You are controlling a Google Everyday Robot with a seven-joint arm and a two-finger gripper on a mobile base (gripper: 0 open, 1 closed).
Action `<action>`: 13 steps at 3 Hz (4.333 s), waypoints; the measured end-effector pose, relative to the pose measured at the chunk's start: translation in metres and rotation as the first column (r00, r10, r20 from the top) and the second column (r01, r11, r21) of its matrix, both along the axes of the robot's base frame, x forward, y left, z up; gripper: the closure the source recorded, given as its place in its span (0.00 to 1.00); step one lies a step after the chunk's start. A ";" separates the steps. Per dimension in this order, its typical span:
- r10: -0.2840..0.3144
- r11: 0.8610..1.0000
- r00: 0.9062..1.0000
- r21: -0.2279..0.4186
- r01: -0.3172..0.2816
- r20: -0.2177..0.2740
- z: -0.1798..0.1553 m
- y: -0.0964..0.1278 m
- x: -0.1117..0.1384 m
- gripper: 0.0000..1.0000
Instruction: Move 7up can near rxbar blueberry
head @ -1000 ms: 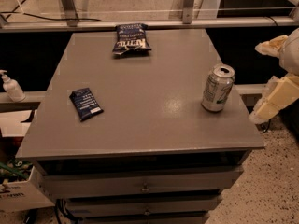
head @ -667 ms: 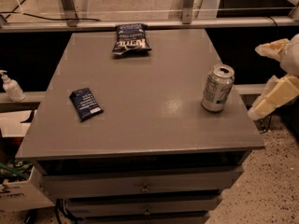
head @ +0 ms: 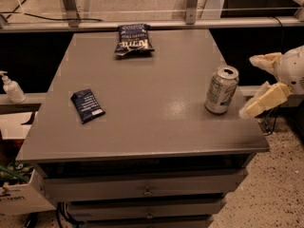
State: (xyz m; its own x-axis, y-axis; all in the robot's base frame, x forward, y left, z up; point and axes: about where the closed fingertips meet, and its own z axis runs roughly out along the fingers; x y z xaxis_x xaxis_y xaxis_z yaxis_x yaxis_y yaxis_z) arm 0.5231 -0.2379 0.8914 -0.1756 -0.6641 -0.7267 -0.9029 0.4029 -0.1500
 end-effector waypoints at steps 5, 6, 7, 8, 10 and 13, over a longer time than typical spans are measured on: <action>0.029 0.945 0.998 0.328 -0.009 -0.059 -0.025 0.052 0.015 0.41; 0.034 0.933 0.998 0.361 -0.015 -0.046 -0.017 0.053 0.016 0.64; 0.043 0.921 0.998 0.390 -0.018 -0.055 0.002 0.068 0.018 0.87; 0.046 0.920 0.997 0.392 -0.020 -0.057 0.003 0.070 0.018 1.00; 0.090 0.894 0.996 0.443 -0.068 -0.030 0.003 0.089 0.016 1.00; 0.282 0.788 0.958 0.556 -0.265 0.057 0.007 0.247 0.011 1.00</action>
Offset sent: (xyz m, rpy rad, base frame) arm 0.0148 0.0535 -0.0334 0.3046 0.0914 0.0130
